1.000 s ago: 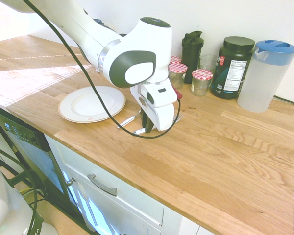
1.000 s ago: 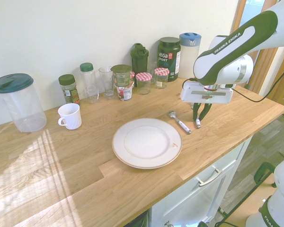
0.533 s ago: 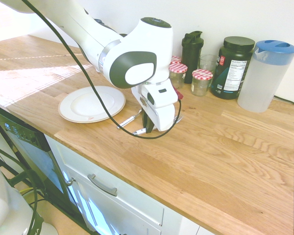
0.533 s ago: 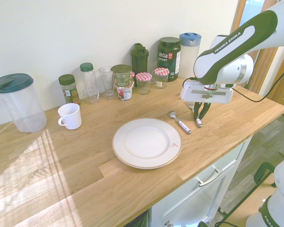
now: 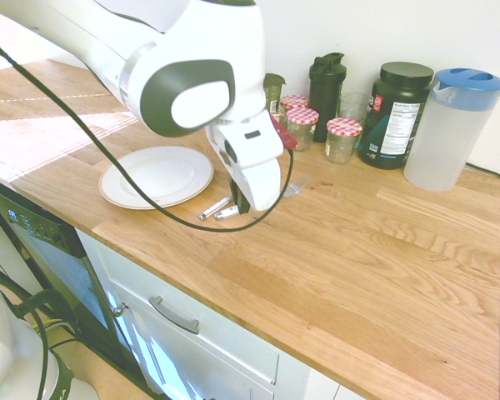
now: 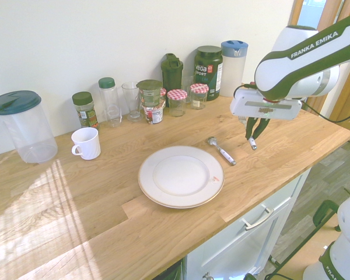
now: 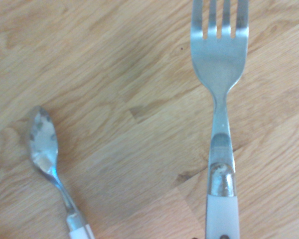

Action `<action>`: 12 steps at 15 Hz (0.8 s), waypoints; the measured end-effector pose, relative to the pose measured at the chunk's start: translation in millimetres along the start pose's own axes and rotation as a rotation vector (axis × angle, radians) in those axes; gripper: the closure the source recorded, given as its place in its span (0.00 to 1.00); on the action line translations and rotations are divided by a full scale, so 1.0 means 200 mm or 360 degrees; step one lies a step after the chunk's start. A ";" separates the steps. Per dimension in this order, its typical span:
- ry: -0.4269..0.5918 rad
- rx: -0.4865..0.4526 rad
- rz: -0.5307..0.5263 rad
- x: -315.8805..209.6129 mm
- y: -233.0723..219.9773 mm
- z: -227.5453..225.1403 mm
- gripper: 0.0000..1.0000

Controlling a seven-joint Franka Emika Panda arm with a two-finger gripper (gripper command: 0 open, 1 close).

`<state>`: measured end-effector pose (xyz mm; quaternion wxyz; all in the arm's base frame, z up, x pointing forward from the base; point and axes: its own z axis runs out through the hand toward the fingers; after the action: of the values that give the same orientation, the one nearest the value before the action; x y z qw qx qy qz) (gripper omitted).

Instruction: Put the fork into the plate

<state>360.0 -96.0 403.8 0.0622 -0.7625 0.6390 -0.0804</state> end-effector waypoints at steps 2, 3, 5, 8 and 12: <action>0.0062 -0.0010 -0.0028 -0.14 -0.02 -0.12 1.00; 0.0089 -0.0014 -0.0044 -0.21 -0.03 -0.16 1.00; 0.0136 -0.0039 -0.0101 -0.38 -0.07 -0.20 1.00; 0.0220 -0.0084 -0.0215 -0.65 -0.17 -0.22 1.00; 0.0291 -0.0164 -0.0418 -0.99 -0.38 -0.20 1.00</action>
<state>391.8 111.7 450.2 -0.0464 -0.8312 0.5400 -0.1238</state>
